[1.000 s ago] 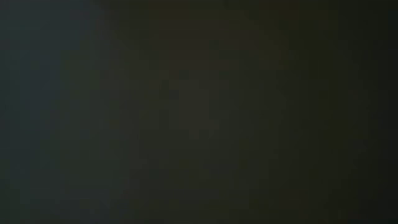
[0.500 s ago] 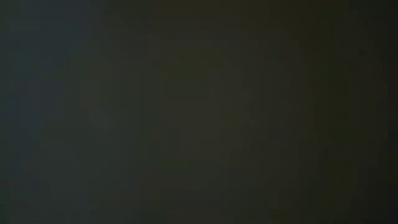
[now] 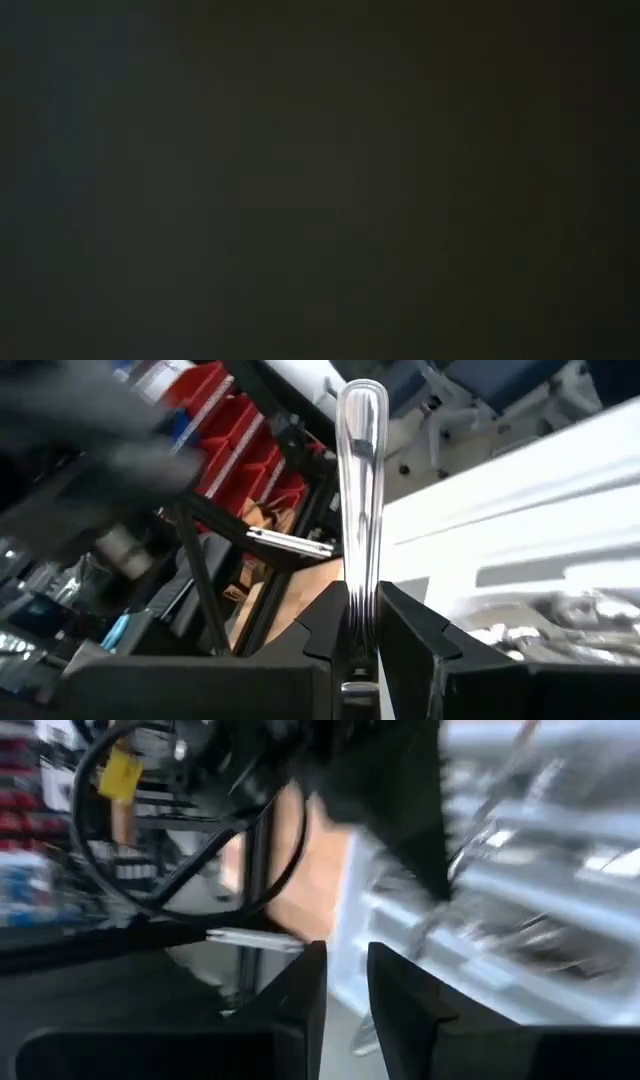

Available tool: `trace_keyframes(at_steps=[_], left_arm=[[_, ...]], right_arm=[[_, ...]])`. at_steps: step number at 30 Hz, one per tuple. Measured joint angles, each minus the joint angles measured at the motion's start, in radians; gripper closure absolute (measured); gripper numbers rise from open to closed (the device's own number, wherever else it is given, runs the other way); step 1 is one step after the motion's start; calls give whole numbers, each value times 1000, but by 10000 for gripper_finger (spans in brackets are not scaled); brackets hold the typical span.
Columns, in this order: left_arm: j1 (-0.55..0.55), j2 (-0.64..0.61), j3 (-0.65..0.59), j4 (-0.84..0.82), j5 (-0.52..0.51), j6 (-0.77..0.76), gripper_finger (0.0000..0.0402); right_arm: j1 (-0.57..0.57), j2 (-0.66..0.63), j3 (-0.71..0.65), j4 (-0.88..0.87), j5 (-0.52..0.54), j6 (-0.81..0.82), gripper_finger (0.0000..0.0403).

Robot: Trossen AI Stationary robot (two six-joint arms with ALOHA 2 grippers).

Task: Sort silverware
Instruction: Put the silver knife into the middle section of the white silverware tray

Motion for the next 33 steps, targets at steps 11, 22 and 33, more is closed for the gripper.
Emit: trace_keyframes(at_steps=[11, 22, 33], left_arm=[[-1, 0, 0, -222, -47, 266, 359], [-57, 0, -1, -313, -71, 340, 359], [-100, 0, -1, -307, -171, 361, 359]], right_arm=[[73, 152, 0, 135, 139, 211, 325], [72, 193, 0, 5, 72, 261, 325], [72, 267, 0, 91, 69, 258, 325]])
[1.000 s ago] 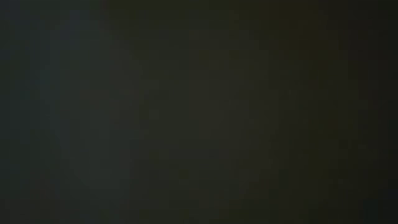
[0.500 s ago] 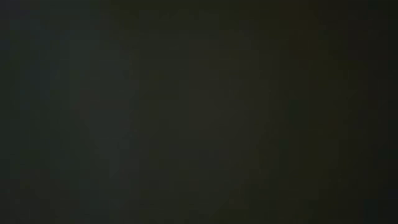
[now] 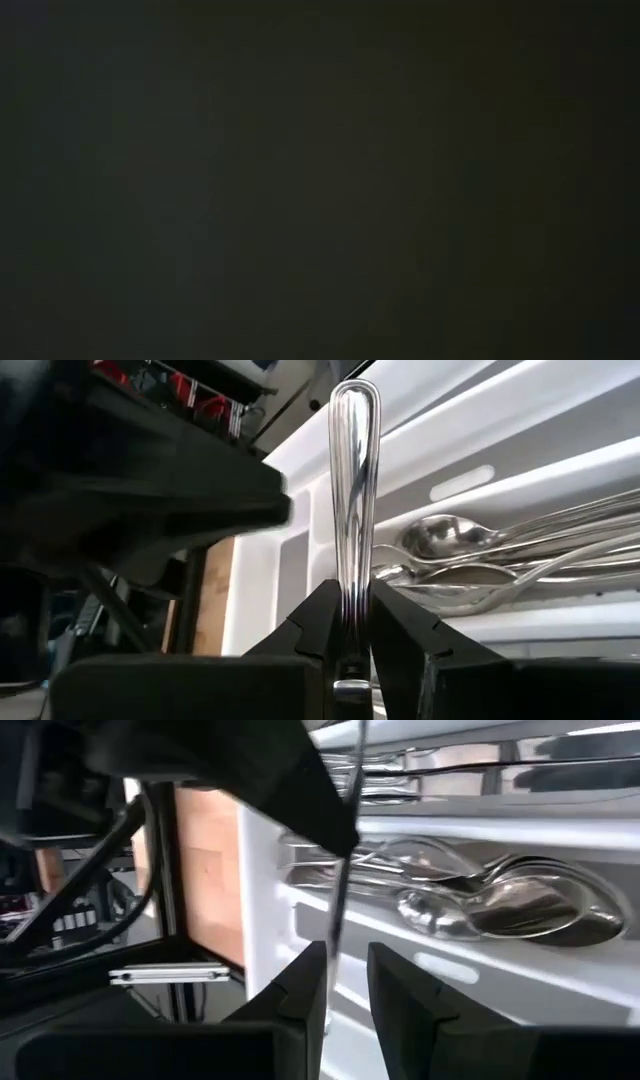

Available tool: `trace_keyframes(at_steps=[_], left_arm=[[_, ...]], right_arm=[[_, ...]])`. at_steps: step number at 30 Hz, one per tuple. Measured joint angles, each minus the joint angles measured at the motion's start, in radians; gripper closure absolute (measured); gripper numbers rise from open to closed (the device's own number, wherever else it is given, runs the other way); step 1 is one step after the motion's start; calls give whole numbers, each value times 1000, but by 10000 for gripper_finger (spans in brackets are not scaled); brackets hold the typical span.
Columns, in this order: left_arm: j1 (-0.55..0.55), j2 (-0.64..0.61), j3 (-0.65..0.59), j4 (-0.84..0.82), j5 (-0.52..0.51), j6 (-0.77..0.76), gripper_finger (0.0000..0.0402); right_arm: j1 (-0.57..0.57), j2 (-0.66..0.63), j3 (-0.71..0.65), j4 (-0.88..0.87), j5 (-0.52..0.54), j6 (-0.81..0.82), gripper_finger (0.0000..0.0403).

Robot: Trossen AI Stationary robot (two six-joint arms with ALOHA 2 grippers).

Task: Sort silverware
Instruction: Put the silver knife into the middle section of the white silverware tray

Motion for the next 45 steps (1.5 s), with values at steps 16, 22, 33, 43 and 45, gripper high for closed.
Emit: trace_keyframes(at_steps=[16, 22, 33, 43, 45], left_arm=[[-24, 0, 0, -5, -1, -3, 359], [-31, 0, 0, -5, -4, -3, 359], [-39, 0, 0, -3, -8, -5, 359], [-39, 0, 0, -1, -21, -11, 359], [-39, 0, 0, -3, -29, -11, 359]], right_arm=[[-3, 35, 1, 56, 30, -4, 325], [-15, 46, 1, 66, 22, -11, 325], [-35, 64, 0, 119, 13, -50, 325], [-42, 79, 0, 132, -23, -56, 325], [-42, 79, 0, 136, -23, -56, 329]])
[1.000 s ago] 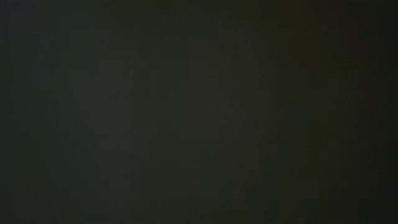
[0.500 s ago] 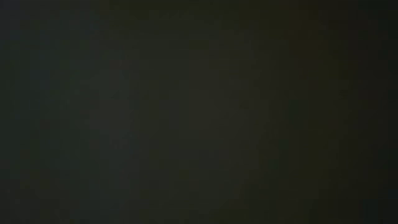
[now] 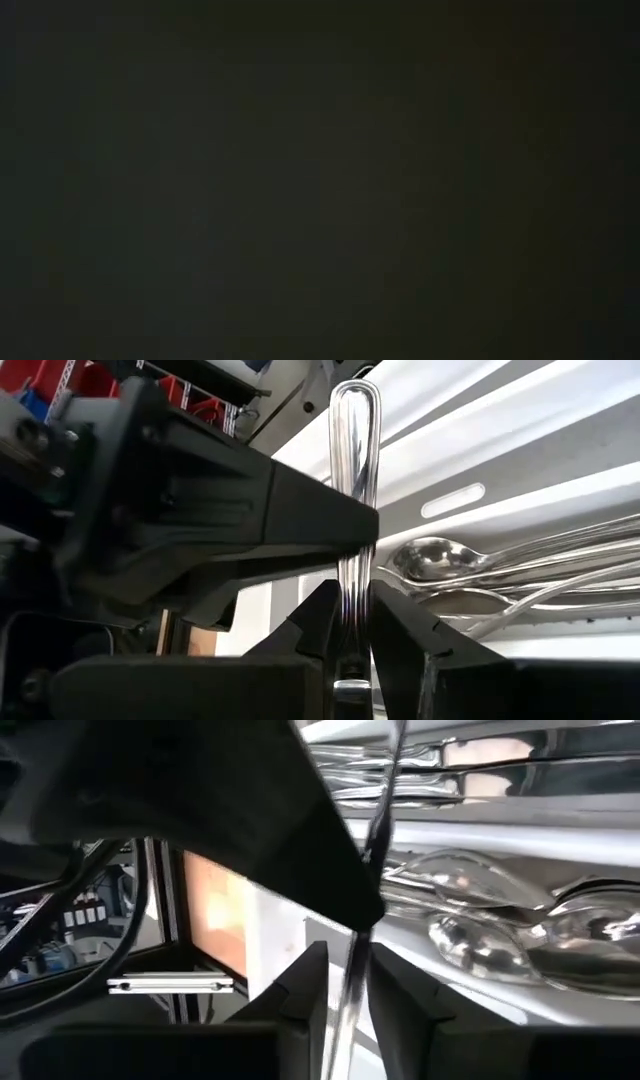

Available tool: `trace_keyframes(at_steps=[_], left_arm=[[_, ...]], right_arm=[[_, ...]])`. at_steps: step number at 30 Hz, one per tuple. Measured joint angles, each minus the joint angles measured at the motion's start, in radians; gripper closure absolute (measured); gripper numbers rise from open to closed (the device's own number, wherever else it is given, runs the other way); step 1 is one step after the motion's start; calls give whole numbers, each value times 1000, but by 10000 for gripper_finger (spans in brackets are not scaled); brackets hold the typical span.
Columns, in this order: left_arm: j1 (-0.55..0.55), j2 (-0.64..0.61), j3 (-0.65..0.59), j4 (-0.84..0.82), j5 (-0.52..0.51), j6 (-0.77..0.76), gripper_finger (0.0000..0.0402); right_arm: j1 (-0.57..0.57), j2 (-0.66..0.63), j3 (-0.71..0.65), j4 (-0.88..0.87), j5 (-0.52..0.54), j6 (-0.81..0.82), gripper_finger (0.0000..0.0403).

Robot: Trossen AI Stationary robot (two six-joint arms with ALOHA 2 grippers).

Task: Sort silverware
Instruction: Put the silver knife into the middle section of the white silverware tray

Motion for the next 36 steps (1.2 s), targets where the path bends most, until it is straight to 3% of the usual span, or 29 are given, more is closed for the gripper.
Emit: trace_keyframes(at_steps=[7, 11, 25, 36], left_arm=[[0, 0, 0, 0, 0, -1, 359], [0, 0, 0, 1, -2, -1, 359], [-1, -13, 0, -13, -75, -124, 358], [6, -187, 3, -213, -137, -153, 359]], right_arm=[[1, 0, -1, 8, 0, -12, 390], [1, 0, -1, 9, 0, 0, 378], [2, 0, -1, -15, 16, 2, 392], [-3, 0, 0, -33, 25, 33, 392]])
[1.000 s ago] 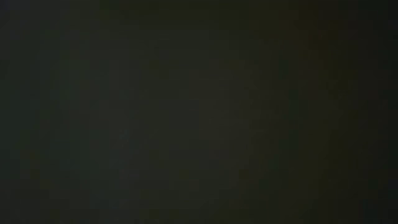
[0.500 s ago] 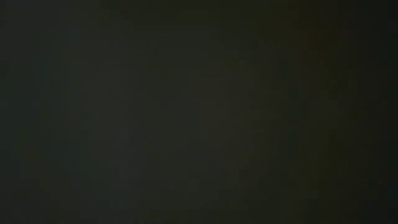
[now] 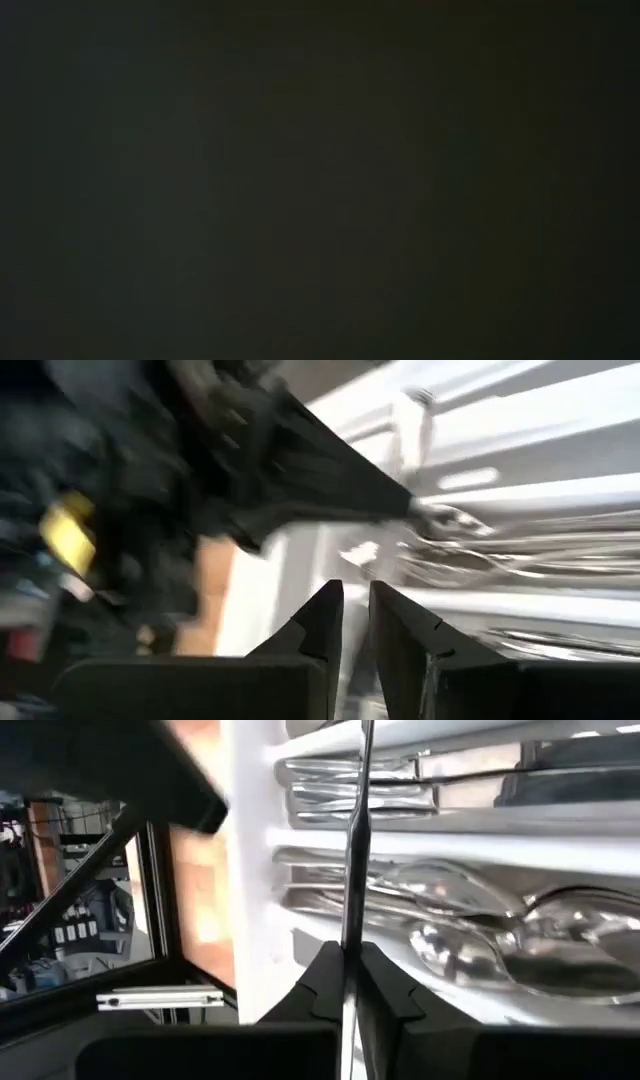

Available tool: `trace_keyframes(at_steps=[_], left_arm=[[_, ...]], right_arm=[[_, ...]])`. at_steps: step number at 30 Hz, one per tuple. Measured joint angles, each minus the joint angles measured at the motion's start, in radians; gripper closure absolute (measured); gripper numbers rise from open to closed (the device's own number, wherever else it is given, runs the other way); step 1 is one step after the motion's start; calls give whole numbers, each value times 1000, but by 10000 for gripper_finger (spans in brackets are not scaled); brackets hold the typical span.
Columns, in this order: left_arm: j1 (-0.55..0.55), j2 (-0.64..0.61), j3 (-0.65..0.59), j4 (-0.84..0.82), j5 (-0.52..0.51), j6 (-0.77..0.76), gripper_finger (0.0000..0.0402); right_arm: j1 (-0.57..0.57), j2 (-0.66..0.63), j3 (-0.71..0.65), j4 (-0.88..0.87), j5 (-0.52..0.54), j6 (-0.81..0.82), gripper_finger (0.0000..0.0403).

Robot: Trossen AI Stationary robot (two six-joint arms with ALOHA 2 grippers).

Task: Sort silverware
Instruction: Put the silver knife into the middle section of the white silverware tray

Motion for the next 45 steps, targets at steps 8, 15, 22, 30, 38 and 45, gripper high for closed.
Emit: trace_keyframes(at_steps=[8, 15, 22, 30, 38, 45], left_arm=[[20, -97, -2, -138, -83, -231, 359], [139, -250, -3, -335, -53, -617, 359], [292, -407, -102, -440, 115, -819, 359], [378, -500, -341, -3, 336, -1215, 359], [315, -405, -427, 390, 40, -1662, 359], [285, -294, -426, 458, 35, -1792, 359]], right_arm=[[-22, 0, 1, -4, 48, -5, 392], [-36, -2, 1, -29, 101, -57, 391], [-36, -12, 1, -56, 104, -98, 391], [-37, -76, 3, -103, 203, -252, 391], [-58, -80, 4, -88, 240, -381, 391], [-90, -80, 4, -49, 227, -481, 390]])
